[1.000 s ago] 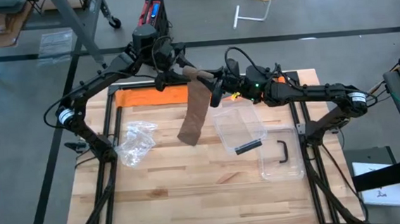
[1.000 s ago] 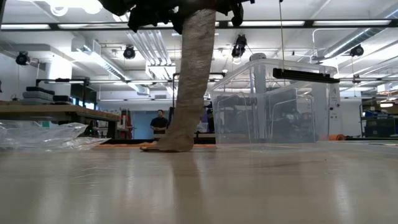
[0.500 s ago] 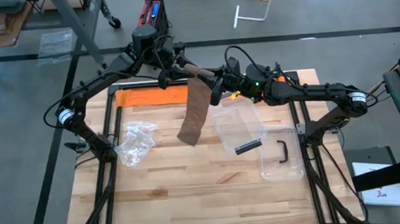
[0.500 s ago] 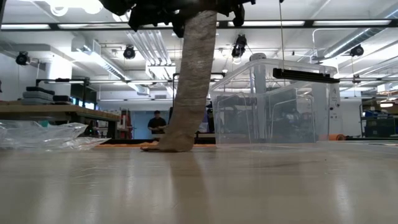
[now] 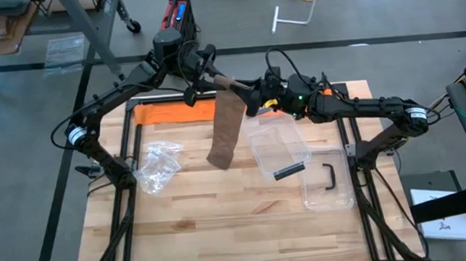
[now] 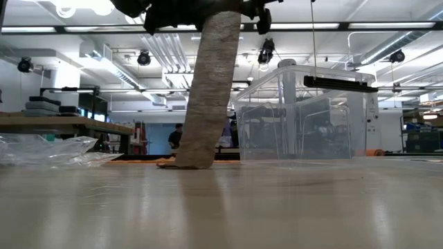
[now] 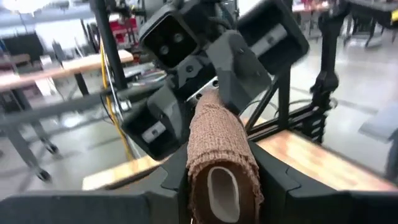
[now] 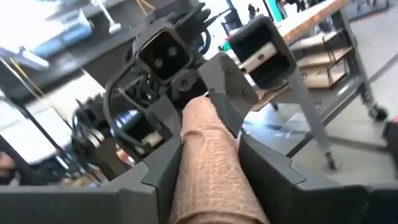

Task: Roll bandage
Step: Roll the brown bandage

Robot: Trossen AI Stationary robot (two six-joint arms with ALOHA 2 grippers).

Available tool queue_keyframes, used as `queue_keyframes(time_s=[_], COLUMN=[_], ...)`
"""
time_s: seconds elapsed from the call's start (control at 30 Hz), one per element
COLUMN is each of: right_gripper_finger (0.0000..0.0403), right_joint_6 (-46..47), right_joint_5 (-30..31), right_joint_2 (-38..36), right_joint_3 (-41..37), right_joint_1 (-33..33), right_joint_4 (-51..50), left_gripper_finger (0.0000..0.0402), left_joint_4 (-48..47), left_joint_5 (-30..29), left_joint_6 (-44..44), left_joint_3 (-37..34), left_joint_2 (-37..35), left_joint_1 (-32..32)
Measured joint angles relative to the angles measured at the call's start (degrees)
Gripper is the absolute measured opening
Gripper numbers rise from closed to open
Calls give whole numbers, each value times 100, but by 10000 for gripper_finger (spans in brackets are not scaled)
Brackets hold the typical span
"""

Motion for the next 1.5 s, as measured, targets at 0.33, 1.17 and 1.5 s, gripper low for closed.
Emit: queue_keyframes(time_s=[0.33, 1.17, 1.5], right_gripper_finger=[206, 209, 205], right_joint_6=[368, 865, 859], right_joint_5=[-104, -187, -204], right_joint_2=[2, 0, 0], right_joint_3=[0, -2, -2], right_joint_1=[9, -4, -9], right_joint_4=[107, 132, 96], left_gripper_finger=[96, 111, 100], left_joint_4=[368, 277, 283], left_joint_5=[4, -472, -427], left_joint_6=[417, 3257, 3582], left_joint_3=[4, -12, -20], left_joint_2=[-7, -17, -17], left_joint_1=[7, -22, -22])
